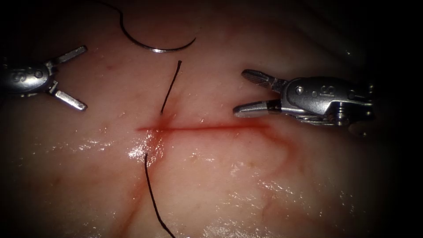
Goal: Wound Closure
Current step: Pick up the suture with the left gripper
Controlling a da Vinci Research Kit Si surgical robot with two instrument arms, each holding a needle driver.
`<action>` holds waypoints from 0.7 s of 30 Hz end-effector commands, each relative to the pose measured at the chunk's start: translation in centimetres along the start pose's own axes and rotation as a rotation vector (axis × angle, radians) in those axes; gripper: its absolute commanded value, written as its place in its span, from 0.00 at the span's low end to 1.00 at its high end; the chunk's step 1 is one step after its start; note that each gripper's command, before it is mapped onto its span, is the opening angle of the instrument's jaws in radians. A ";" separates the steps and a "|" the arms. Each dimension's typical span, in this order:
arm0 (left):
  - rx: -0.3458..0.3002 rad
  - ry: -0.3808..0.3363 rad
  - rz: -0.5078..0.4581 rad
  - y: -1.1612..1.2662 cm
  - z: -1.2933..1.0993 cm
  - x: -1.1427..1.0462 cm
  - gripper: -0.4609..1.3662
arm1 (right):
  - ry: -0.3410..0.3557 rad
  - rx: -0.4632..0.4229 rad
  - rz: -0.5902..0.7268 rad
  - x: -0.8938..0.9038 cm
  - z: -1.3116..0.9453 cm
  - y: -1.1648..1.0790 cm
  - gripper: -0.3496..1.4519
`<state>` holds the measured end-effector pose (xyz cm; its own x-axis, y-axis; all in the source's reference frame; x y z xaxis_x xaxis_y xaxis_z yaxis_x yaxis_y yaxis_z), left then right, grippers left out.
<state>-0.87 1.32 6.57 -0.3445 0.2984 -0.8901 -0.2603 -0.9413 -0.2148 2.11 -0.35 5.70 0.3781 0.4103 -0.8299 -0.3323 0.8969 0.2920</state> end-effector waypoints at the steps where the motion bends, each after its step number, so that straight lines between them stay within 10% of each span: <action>1: -0.020 0.017 0.032 0.12 0.00 0.09 0.66 | 0.001 0.004 -0.008 -0.01 0.00 -0.01 0.92; 12: -0.085 0.095 0.309 1.28 0.06 0.76 0.50 | 0.003 0.003 -0.018 -0.04 -0.03 -0.08 0.92; 21: -0.043 -0.004 0.501 1.83 0.34 1.14 0.49 | 0.009 0.003 -0.032 -0.10 -0.04 -0.16 0.92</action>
<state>-2.04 -0.02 5.29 -0.4212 -0.1933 -0.8861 -0.0249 -0.9742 0.2243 2.09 -0.55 5.72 0.3803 0.3803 -0.8430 -0.3214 0.9091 0.2651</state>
